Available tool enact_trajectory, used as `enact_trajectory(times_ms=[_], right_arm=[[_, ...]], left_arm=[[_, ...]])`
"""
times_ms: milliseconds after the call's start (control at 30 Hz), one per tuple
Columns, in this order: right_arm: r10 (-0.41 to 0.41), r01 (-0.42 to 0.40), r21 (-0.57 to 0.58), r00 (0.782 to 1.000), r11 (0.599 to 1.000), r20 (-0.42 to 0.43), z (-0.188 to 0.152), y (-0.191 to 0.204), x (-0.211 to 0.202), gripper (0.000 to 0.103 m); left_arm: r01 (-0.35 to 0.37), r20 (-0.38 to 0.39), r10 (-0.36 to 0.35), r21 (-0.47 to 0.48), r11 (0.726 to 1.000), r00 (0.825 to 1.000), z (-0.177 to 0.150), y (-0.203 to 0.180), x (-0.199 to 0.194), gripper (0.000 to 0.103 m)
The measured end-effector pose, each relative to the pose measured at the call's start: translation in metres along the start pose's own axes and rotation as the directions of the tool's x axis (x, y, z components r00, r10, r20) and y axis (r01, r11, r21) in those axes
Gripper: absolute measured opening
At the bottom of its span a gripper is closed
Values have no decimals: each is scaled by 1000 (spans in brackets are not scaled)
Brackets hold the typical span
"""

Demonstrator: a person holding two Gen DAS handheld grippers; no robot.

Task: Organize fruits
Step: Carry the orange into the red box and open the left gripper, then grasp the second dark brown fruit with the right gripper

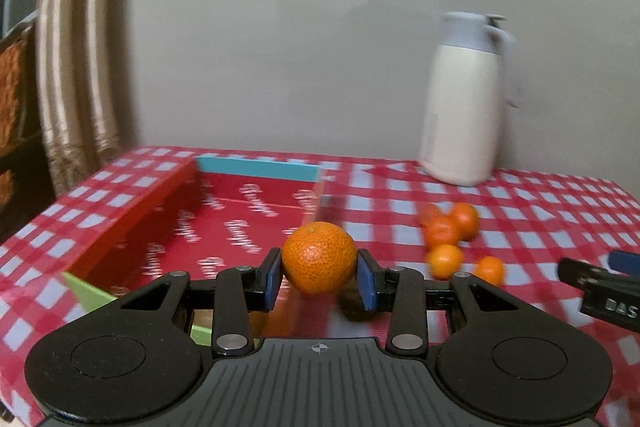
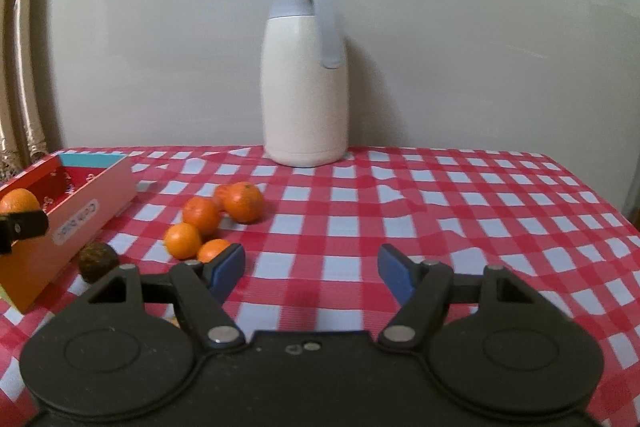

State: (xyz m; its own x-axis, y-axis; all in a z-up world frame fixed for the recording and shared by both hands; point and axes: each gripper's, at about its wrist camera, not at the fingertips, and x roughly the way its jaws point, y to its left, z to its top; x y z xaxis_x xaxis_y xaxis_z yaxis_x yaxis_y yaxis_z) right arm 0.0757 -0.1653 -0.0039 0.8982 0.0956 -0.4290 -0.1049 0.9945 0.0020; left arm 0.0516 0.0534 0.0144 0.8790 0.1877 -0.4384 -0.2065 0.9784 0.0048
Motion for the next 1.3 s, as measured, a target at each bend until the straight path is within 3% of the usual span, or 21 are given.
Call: enact_trajectory(times_ms=[400, 800, 933, 1200, 1300], right_arm=[[58, -57, -54, 998, 997, 7, 2, 42, 9, 73], [95, -95, -73, 995, 993, 8, 2, 56, 12, 73], [110, -109, -81, 994, 991, 8, 2, 59, 11, 73], [140, -139, -84, 990, 987, 5, 2, 69, 10, 73], [155, -154, -90, 988, 984, 2, 1, 77, 10, 73]], left_arm=[[-115, -22, 114, -109, 987, 993, -5, 73, 21, 40], [-132, -32, 129, -96, 987, 991, -5, 76, 30, 42], [-133, -14, 132, -83, 988, 991, -5, 71, 24, 66], [-140, 17, 142, -74, 987, 990, 2, 72, 6, 71], [-172, 14, 173, -68, 983, 985, -5, 75, 5, 79]])
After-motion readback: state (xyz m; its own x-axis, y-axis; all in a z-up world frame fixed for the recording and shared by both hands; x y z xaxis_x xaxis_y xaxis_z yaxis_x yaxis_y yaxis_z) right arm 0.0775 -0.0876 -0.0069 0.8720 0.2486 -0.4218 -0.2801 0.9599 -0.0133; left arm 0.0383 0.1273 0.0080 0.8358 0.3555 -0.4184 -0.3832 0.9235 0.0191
